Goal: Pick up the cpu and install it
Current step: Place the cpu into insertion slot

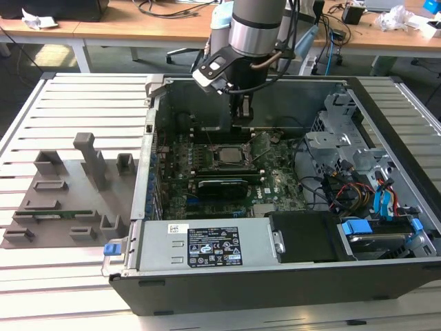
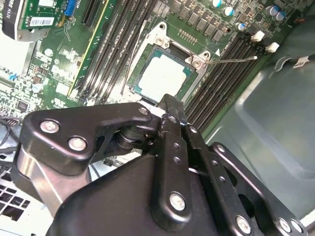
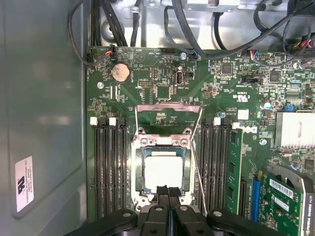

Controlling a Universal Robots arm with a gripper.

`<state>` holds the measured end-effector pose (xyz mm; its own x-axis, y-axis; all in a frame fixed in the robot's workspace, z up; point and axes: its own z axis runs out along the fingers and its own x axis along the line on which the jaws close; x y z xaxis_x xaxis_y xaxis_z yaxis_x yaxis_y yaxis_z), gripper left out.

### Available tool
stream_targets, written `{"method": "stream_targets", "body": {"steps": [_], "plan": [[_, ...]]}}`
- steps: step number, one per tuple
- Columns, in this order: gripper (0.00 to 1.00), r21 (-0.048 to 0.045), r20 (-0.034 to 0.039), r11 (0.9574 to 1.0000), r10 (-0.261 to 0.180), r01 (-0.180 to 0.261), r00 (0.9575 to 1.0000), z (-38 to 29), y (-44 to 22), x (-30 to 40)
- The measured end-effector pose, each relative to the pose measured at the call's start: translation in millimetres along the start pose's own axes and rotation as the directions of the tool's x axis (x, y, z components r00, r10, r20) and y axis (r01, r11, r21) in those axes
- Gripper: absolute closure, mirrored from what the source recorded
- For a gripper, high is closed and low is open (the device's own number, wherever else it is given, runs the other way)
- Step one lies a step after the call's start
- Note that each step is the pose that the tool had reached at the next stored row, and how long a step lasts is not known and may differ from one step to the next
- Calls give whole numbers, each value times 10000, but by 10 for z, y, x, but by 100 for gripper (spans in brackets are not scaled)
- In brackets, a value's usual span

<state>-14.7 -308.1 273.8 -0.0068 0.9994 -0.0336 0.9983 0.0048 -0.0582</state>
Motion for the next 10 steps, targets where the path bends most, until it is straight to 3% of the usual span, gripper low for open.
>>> {"method": "stream_targets", "body": {"steps": [10], "plan": [[89,0,4,10000,0,0,10000,-265,-16,-9]]}}
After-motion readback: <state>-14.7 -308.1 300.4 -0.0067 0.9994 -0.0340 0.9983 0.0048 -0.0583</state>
